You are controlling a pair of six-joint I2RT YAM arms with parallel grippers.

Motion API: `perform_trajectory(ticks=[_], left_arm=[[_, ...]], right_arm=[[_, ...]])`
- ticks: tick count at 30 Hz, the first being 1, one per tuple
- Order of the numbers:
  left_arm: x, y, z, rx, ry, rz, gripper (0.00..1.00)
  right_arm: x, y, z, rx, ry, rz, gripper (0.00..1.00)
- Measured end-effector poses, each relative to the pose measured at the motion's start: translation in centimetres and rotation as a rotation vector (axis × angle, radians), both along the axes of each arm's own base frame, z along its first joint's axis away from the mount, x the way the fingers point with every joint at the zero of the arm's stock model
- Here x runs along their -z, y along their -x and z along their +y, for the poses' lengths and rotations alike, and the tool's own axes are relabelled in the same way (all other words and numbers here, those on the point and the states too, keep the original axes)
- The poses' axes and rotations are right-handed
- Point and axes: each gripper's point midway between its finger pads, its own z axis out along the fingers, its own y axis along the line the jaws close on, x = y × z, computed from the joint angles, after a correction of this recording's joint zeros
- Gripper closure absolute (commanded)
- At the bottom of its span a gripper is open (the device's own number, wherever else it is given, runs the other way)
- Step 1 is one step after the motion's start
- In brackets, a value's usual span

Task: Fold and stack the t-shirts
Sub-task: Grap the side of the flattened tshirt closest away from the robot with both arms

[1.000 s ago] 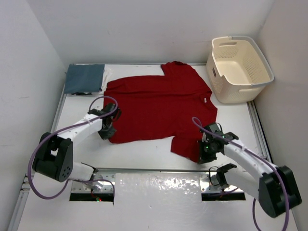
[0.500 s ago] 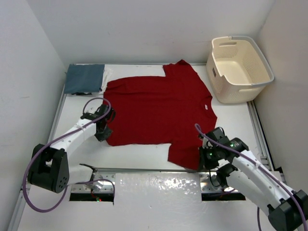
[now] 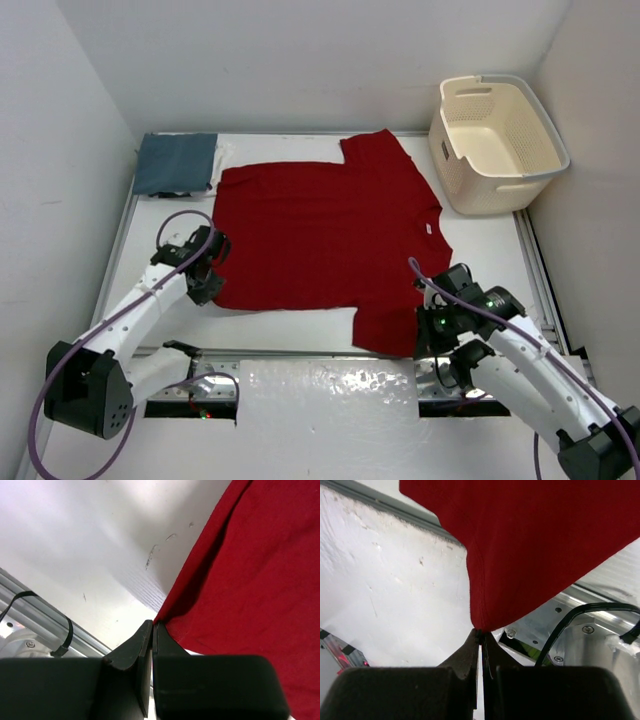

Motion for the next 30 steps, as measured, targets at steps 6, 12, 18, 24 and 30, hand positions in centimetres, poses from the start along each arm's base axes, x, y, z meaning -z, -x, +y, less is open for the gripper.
perform_trajectory(ticks=[6, 12, 18, 24, 30], left_arm=[[0.1, -0.5, -0.1, -0.028, 0.014, -0.012, 1.0], [-0.3, -3.4, -0.5, -0.067, 0.039, -0.056, 1.0], [-0.7, -6.3, -0.1, -0.125, 0.073, -0.108, 1.0], [-1.8, -10.4, 0.4, -0.16, 0.092, -0.153, 1.0], [-2.3, -13.6, 1.3, -0.181, 0.102, -0.176, 1.0]], right_arm=[[-2.1, -3.7, 0.8, -0.003, 0.022, -0.09, 1.0], [-4.4, -10.6, 2.3, 0.046, 0.023, -0.263, 1.0], [-5.0, -17.2, 1.9, 0.19, 0.014, -0.36, 1.0], [-7.5, -24.1, 1.0, 0.281, 0.028, -0.491, 1.0], [-9.6, -29.6, 0.0, 0.313, 0.057, -0.602, 1.0]])
